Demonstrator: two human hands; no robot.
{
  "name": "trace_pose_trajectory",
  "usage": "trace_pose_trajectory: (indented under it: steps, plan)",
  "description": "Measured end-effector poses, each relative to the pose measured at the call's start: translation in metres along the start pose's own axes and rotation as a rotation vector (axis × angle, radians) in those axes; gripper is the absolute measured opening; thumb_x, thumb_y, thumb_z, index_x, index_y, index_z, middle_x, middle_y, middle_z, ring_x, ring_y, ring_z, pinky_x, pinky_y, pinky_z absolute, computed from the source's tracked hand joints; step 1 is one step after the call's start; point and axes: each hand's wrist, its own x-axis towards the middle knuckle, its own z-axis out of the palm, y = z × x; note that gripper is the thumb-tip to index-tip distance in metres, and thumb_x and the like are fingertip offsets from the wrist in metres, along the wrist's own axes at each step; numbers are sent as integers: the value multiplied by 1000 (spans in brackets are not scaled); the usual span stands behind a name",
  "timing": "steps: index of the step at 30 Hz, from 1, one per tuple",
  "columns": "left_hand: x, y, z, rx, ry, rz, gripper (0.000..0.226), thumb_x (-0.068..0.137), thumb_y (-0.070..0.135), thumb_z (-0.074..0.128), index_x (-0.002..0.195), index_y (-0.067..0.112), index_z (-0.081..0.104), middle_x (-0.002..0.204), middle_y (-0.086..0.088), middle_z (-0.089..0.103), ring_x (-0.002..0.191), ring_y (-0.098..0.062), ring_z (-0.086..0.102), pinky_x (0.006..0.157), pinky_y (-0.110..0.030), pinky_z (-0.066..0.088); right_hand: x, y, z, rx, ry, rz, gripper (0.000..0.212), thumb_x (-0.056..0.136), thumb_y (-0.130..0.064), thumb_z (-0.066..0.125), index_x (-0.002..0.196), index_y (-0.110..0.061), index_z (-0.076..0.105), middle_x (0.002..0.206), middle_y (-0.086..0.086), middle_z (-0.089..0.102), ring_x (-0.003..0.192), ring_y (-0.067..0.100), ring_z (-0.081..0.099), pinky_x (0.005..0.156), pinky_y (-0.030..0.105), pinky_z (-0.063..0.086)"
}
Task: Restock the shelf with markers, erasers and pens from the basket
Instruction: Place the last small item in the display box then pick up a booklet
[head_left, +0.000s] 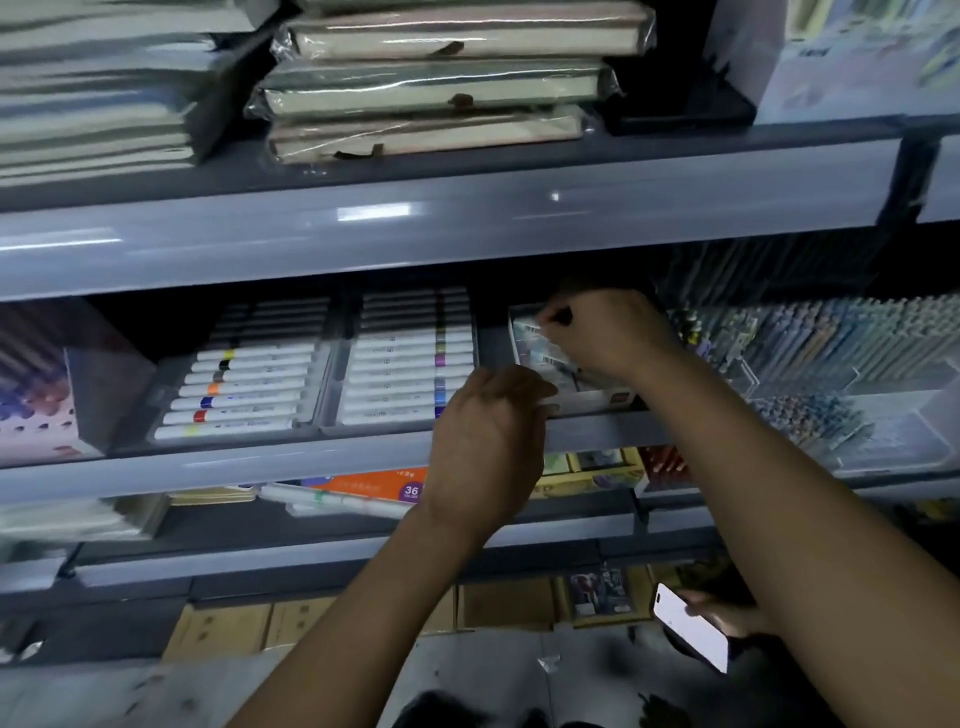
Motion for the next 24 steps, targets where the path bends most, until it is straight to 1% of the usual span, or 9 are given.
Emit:
trace_pose_trajectory:
  steps: [3,8,12,16,17,20,21,22,24]
  plan:
    - [1,-1,1,8,2,12,22,94,6,69,113,13,78,114,-2,74,99,-23,62,78,-33,53,6,2,2,-17,-9,-14,26,103,-32,57,124,-32,71,135,0,68,119,28,64,97,34,52]
    - [0,-1,3,31,20,15,22,93,5,70,112,14,77,111,-1,74,96,-22,62,76,-33,52,12,5,8,-36,2,5,25,103,-37,57,124,-35,70,132,7,67,116,32,63,95,37,52]
    - [-1,-2,3,36,22,23,24,92,5,70,113,14,76,111,-2,74,94,-22,63,75,-33,52,15,9,10,-28,25,26,29,102,-39,59,128,-30,68,129,10,67,114,33,63,92,37,53]
    - [-1,0,2,37,12,12,25,92,5,69,114,14,77,113,-2,74,96,-23,64,76,-33,53,11,10,13,-11,111,-23,29,99,-33,62,126,-27,71,125,10,69,111,34,64,88,35,54]
    - [-1,0,1,35,9,10,25,92,5,70,114,14,77,113,-2,74,96,-23,64,76,-33,52,9,12,13,-6,147,-26,29,98,-31,63,126,-25,71,123,10,71,110,33,65,86,33,53]
    - [1,0,0,21,-3,13,21,93,7,69,112,14,75,111,-2,72,96,-24,65,75,-33,53,1,23,9,52,296,31,22,93,-22,68,114,-21,77,111,9,76,99,33,70,78,24,44]
    - [1,1,1,14,-3,16,20,94,8,69,112,14,75,111,-2,71,96,-24,66,75,-33,54,-1,27,7,49,313,53,19,93,-22,69,109,-21,79,106,10,77,95,33,71,76,24,45]
    - [1,2,2,6,-2,18,21,95,9,69,114,14,75,111,-3,70,95,-24,67,74,-34,55,-4,30,5,29,300,62,18,93,-25,69,107,-21,79,102,10,77,92,33,71,75,25,48]
    - [1,4,5,5,-3,25,25,96,10,71,121,14,75,114,-4,68,94,-26,68,73,-35,56,-9,34,4,-2,241,45,19,93,-27,69,107,-21,80,101,8,78,93,32,72,78,32,56]
